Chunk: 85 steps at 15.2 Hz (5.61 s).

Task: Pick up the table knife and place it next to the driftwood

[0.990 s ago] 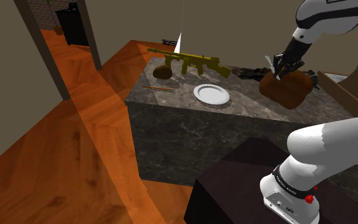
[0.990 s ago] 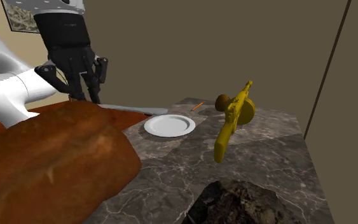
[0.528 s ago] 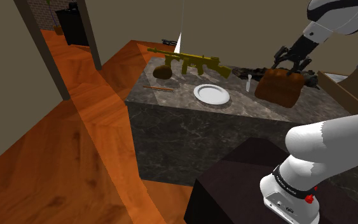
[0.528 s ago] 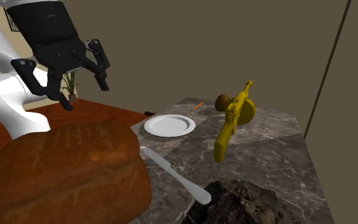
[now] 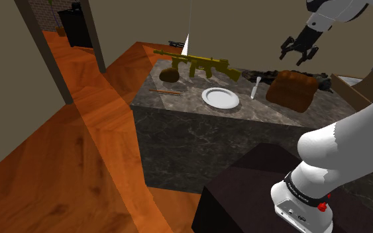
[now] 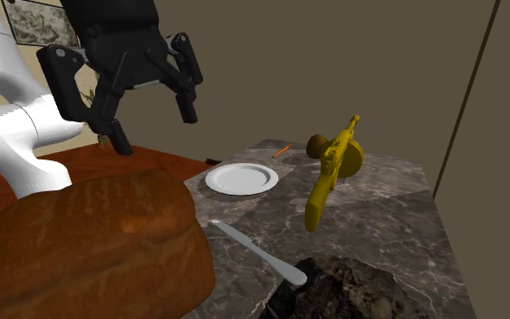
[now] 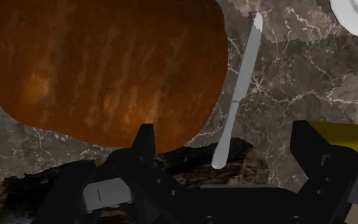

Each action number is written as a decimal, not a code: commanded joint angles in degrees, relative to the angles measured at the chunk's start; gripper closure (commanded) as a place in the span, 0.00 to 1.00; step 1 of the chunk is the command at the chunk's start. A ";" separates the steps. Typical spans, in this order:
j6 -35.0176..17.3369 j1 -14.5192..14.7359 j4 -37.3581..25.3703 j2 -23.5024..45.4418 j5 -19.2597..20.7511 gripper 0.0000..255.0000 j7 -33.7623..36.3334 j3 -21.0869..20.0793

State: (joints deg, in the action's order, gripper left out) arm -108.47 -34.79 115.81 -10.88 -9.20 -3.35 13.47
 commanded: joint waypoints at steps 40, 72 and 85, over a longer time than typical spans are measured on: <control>-30.45 3.58 4.13 8.42 11.16 0.00 25.13 -7.60; -20.57 -1.59 -8.67 30.06 -10.20 1.00 9.36 -6.84; -13.68 -1.41 -12.15 26.35 -8.30 1.00 11.77 -6.23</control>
State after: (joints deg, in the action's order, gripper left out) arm -122.82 -36.18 104.17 15.63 -17.63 8.24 7.19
